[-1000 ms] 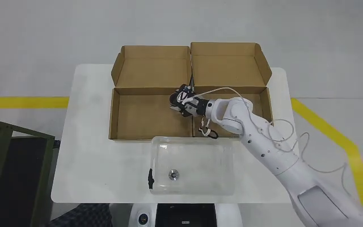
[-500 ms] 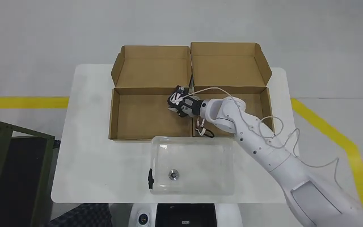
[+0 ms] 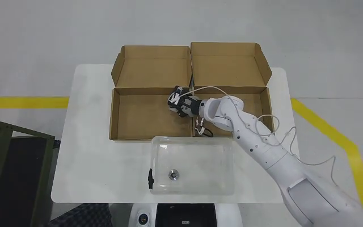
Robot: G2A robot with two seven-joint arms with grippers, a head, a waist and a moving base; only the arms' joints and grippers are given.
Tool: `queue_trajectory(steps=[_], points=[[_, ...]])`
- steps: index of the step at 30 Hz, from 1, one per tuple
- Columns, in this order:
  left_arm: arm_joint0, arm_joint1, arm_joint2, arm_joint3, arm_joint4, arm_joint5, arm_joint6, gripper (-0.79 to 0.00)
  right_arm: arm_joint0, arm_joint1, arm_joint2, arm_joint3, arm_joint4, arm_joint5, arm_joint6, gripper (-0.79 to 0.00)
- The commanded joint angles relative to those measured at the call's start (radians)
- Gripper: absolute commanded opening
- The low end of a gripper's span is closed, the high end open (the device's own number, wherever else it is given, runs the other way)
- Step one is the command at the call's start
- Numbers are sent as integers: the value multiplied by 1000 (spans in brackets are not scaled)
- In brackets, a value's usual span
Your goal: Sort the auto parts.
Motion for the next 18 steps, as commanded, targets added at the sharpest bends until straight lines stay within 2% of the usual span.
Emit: queue_trajectory(steps=[1, 3, 10, 18], points=[[0, 0, 0, 0, 0, 0, 0, 0, -2, -1, 3, -7, -7, -1, 3, -120], [0, 0, 0, 0, 0, 0, 0, 0, -5, 0, 10, -19, -14, -3, 9, -68], [0, 0, 0, 0, 0, 0, 0, 0, -29, 10, 50, -101, -41, -12, 23, -65], [0, 0, 0, 0, 0, 0, 0, 0, -89, 37, 120, -276, -74, -42, 76, -71]])
